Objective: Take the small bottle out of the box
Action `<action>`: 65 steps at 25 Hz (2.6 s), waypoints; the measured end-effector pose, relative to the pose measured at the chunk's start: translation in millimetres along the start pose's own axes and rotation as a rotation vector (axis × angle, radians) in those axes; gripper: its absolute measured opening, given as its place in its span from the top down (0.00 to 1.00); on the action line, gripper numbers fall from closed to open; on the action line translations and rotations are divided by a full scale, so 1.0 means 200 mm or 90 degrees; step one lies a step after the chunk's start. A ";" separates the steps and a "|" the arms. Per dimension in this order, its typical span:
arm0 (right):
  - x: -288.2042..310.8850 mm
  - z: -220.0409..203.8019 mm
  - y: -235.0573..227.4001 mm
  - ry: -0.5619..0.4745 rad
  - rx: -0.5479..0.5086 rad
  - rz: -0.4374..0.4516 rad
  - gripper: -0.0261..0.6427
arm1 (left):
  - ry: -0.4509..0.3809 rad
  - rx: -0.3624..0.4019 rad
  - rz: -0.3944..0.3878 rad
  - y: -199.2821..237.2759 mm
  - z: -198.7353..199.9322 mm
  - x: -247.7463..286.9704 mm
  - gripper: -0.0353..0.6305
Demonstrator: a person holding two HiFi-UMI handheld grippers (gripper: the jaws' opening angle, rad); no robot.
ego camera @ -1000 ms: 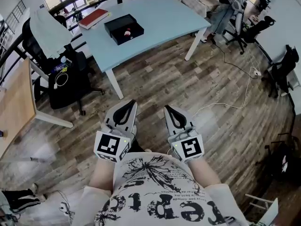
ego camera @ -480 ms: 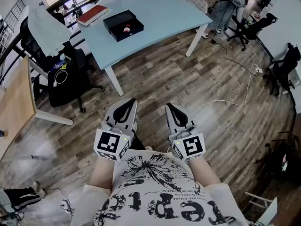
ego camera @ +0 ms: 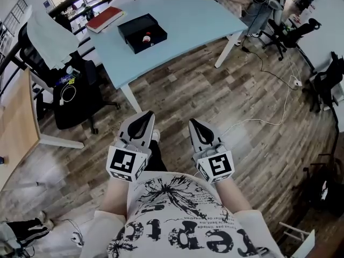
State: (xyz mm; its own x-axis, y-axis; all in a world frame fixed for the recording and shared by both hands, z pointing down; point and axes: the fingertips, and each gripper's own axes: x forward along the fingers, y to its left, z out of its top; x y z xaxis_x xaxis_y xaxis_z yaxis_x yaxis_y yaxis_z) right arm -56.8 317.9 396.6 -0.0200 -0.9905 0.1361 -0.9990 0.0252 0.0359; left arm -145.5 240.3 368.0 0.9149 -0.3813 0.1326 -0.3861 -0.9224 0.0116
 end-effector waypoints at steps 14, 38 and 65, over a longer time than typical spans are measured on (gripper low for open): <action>1.16 0.19 -0.36 0.012 0.013 -0.044 0.94 | 0.003 0.000 -0.022 1.01 0.16 0.76 0.91; 2.53 0.27 -0.92 0.029 -0.003 0.171 0.94 | 0.046 -0.073 0.186 1.87 0.10 1.60 0.91; 3.16 0.10 -1.36 0.113 -0.020 0.393 0.94 | 0.402 -0.250 0.297 2.05 -0.71 2.29 0.75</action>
State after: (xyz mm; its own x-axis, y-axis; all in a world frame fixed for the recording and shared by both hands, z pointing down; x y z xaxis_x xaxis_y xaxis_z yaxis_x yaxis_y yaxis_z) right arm 201.3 -316.7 453.2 -0.5818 -0.7545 0.3036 -0.8037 0.5906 -0.0725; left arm 98.4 -304.3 573.3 0.4630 -0.5011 0.7311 -0.8232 -0.5489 0.1451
